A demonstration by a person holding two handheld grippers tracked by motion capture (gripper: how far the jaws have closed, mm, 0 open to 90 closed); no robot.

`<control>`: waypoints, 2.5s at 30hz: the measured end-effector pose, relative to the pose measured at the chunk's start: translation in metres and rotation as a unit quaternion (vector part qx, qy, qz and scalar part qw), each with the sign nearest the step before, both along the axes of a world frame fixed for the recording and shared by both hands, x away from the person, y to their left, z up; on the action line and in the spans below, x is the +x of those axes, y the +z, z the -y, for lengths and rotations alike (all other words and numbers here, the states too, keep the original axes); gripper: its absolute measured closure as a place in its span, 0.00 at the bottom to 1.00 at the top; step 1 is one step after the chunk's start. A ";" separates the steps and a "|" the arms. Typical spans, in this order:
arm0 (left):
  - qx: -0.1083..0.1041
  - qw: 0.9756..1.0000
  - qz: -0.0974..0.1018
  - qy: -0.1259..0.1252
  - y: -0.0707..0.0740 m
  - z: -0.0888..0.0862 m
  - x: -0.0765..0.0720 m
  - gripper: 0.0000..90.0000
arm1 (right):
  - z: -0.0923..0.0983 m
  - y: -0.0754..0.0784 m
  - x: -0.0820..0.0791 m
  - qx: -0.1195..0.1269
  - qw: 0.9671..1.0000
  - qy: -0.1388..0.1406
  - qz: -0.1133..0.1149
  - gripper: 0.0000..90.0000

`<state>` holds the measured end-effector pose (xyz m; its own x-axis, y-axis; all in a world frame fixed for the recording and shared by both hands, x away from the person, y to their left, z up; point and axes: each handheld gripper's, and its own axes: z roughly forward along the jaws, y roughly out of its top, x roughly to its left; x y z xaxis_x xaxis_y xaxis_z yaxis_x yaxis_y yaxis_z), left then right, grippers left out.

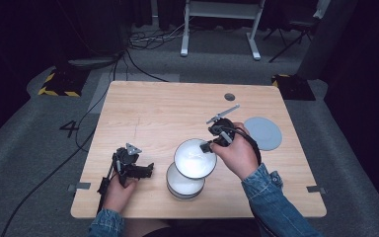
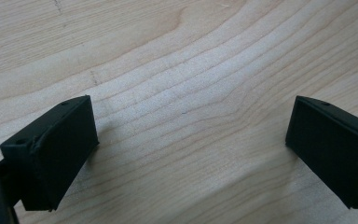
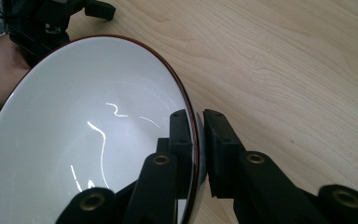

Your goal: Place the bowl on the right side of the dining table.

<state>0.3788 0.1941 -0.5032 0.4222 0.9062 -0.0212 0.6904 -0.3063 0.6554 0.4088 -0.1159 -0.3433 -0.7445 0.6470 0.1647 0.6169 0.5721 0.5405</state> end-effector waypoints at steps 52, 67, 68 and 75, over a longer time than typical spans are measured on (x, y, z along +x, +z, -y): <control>-0.001 1.000 0.000 -0.004 0.000 0.001 0.001 0.03 | 0.150 0.053 0.104 -0.040 0.975 -0.213 0.046 0.91; -0.001 1.000 -0.001 -0.004 0.000 0.001 0.001 0.03 | 0.189 0.041 0.132 -0.039 0.965 -0.256 0.040 0.91; -0.001 1.000 -0.001 -0.005 0.000 0.001 0.001 0.03 | 0.192 0.039 0.133 -0.043 0.964 -0.259 0.039 0.91; -0.001 1.000 -0.001 -0.005 0.000 0.001 0.001 0.03 | 0.208 0.029 0.142 -0.034 0.957 -0.288 0.027 0.91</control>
<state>0.3798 0.1934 -0.5032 0.4310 0.9021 -0.0237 0.6881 -0.3115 0.6554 0.5511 -0.3234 -0.3140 -0.2683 0.9601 0.0792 0.8120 0.1812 0.5548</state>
